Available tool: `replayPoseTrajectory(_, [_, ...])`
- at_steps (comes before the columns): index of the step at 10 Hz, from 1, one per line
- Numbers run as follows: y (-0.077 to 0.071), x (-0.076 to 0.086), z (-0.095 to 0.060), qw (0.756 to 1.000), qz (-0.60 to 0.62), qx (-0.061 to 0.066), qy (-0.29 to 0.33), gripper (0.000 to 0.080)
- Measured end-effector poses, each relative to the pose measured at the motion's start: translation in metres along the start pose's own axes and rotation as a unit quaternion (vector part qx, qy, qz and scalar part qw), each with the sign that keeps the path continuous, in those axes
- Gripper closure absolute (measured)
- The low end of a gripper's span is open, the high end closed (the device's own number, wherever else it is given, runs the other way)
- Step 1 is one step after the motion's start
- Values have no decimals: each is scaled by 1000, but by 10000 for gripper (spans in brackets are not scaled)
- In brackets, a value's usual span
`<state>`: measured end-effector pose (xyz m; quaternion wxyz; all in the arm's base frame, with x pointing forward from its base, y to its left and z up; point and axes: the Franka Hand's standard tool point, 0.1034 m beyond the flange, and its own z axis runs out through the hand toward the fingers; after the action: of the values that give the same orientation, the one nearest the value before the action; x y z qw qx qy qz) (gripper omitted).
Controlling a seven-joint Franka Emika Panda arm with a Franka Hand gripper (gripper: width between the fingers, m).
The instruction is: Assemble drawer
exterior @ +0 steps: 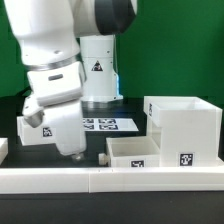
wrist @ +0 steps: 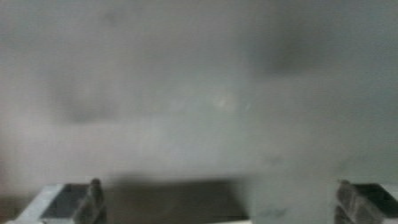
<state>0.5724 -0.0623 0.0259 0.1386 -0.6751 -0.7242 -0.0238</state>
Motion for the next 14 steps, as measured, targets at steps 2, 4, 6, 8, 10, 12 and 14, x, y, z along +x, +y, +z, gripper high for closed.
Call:
replayPoseTrajectory(2, [5, 4, -2, 1000, 13, -7, -1, 150])
replayPoseTrajectory(4, [6, 2, -1, 1000, 14, -12, -2, 150])
replayPoseTrajectory(6, [3, -1, 1, 1000, 18, -24, -7, 150])
replayPoseTrajectory(8, [10, 1, 2, 997, 18, -66, -20, 150])
replayPoseTrajectory(10, [5, 6, 6, 996, 18, -85, -28, 150])
replayPoseTrajectory(12, [10, 19, 6, 996, 10, -86, -26, 150])
replayPoseTrajectory(14, [13, 32, 8, 996, 4, -86, -21, 150])
